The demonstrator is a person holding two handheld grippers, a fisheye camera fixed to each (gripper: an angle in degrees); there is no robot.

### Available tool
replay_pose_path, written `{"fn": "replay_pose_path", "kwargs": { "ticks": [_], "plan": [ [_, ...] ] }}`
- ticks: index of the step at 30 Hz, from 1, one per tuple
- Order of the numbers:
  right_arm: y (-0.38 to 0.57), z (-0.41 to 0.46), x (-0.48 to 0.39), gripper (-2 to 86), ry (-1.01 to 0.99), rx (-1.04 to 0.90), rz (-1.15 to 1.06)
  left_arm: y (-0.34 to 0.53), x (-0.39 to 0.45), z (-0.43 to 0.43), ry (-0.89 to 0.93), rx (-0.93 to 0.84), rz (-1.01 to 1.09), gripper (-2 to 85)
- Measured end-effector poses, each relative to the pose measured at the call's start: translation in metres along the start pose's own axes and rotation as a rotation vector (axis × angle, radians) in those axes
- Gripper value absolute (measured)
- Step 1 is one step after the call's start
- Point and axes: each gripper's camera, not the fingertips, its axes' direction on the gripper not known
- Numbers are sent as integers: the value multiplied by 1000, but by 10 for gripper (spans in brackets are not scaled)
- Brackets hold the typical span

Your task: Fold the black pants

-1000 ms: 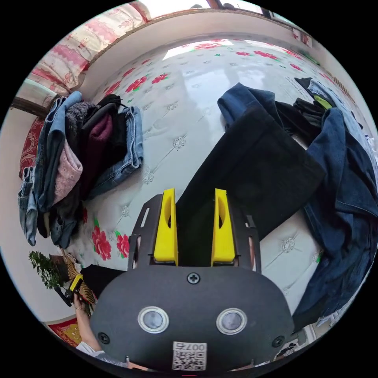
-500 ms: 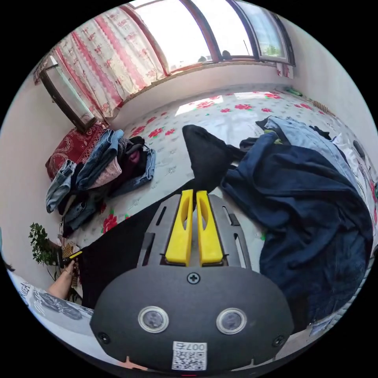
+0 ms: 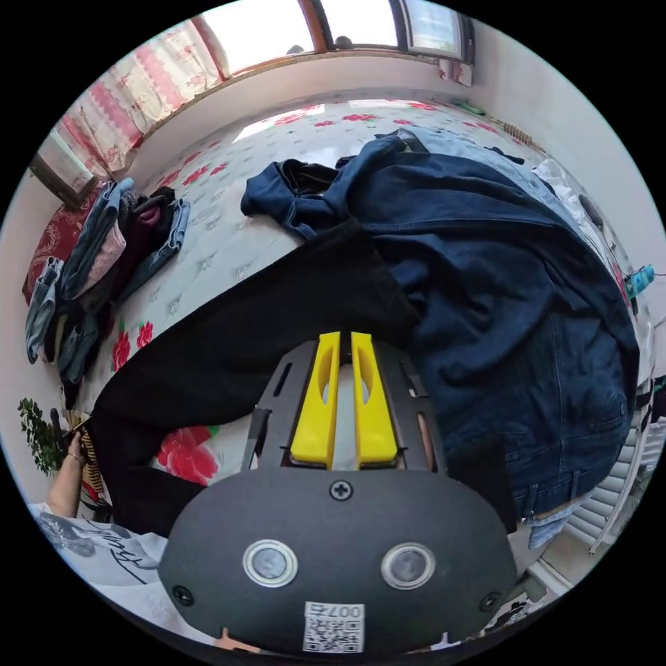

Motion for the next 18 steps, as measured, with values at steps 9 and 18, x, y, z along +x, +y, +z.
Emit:
{"fn": "replay_pose_path", "kwargs": {
  "ticks": [9,18],
  "plan": [
    [-73,101,-57,-1,249,-9,-210,8,11,4,-74,31,0,-7],
    [-132,126,-61,-2,322,-39,-187,9,0,9,-59,74,-54,-9]
  ]
}}
